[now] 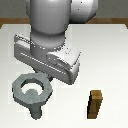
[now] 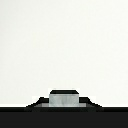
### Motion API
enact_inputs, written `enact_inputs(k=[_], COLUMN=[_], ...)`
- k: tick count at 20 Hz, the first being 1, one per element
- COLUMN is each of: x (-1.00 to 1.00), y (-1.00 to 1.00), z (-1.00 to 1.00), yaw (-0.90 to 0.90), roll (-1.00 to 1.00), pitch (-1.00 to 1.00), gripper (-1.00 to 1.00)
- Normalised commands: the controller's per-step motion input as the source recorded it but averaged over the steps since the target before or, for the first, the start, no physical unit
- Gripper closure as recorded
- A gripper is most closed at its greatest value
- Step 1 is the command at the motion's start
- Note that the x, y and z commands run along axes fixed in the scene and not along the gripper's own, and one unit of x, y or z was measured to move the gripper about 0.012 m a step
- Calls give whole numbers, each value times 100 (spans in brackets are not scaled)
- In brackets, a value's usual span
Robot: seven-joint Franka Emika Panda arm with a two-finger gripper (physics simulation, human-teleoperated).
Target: Put the loop with the handle onto the peg.
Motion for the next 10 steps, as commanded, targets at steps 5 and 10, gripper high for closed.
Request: enact_inputs(k=[5,10], x=[0,-20], y=[0,0], z=[-80,-80], yaw=[0,0], roll=[0,0], pitch=[0,0], gripper=[100,-100])
